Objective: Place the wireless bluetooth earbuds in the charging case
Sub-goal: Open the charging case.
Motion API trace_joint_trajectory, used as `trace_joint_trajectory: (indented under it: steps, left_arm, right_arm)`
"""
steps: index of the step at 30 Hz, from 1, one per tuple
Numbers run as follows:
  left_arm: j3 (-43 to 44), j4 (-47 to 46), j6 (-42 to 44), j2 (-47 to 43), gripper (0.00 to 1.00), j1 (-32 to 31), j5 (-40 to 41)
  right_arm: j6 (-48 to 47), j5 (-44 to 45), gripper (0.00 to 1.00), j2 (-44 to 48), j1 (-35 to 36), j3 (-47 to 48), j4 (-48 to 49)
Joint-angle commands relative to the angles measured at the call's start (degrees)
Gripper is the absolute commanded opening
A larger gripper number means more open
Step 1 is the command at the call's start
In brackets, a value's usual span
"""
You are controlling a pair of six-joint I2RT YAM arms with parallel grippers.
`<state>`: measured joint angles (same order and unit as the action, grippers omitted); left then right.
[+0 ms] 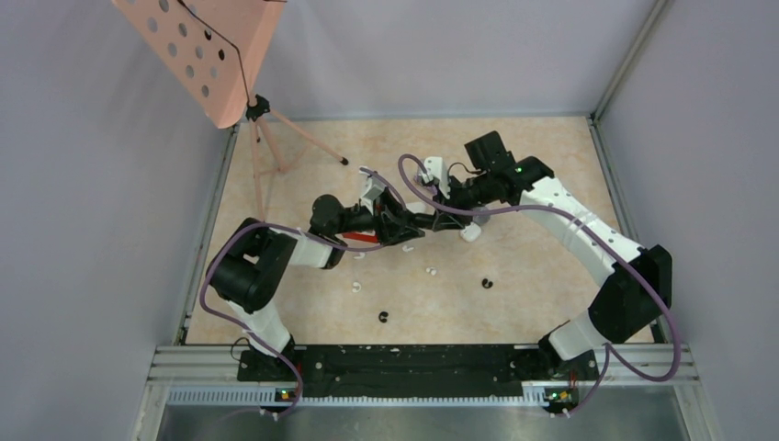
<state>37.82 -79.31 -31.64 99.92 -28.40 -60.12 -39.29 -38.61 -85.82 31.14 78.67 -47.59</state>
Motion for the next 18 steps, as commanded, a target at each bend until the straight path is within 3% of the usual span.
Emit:
trace_joint_trajectory:
  steps: [1, 9, 12, 14, 18]
  left_arm:
    - [2.1, -2.6, -0.9, 0.8, 0.45, -0.8, -0.3]
    - [2.3, -2.8, -1.8, 1.1, 0.42, -0.9, -0.3]
    - [2.4, -3.0, -1.6, 1.3, 0.32, -0.9, -0.6]
    - [2.5, -3.3, -1.5, 1.5, 0.19, -0.8, -1.0]
    - [2.4, -4.6, -0.9, 2.0, 0.00, -0.8, -1.6]
  right_arm:
    - [0.7, -0.3, 0.11, -0.4, 0.9, 2.9, 2.3]
    - [1.0, -0.3, 0.11, -0.4, 0.9, 2.9, 2.4]
    - [1.0, -0.3, 0.12, -0.4, 0.9, 2.9, 2.4]
    - [1.1, -0.3, 0.15, -0.4, 0.8, 2.9, 2.4]
    - [2.9, -0.2, 0.38, -0.5, 0.9, 3.6, 2.4]
